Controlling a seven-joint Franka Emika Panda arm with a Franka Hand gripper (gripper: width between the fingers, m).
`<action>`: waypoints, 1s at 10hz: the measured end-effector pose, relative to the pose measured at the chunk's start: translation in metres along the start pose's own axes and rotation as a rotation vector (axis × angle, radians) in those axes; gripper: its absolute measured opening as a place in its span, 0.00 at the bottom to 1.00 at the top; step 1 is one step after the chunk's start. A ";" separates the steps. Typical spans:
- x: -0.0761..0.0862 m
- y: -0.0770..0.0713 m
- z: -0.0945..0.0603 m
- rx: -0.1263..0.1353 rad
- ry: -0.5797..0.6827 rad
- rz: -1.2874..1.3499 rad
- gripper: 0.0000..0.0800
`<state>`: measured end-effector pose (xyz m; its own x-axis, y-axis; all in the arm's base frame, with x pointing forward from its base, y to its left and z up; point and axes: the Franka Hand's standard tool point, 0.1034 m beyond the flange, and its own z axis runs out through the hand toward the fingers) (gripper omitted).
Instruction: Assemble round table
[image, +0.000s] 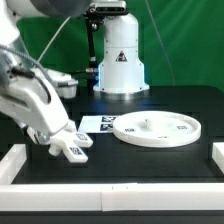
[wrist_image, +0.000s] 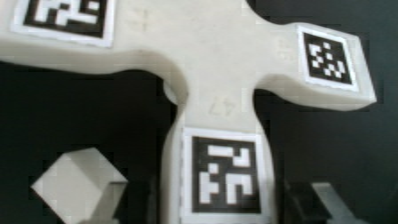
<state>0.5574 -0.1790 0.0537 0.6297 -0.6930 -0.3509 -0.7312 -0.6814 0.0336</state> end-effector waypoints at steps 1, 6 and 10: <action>0.004 0.001 0.007 -0.007 0.006 0.003 0.38; 0.011 -0.018 0.006 -0.013 0.027 -0.036 0.38; 0.013 -0.030 -0.002 -0.011 0.047 -0.100 0.38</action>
Offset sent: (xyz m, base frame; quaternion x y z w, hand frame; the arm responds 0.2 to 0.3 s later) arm 0.0228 0.0000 -0.0060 0.0130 0.0183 -0.0129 0.9997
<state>0.5877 -0.1684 0.0499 0.7115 -0.6313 -0.3085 -0.6610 -0.7503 0.0111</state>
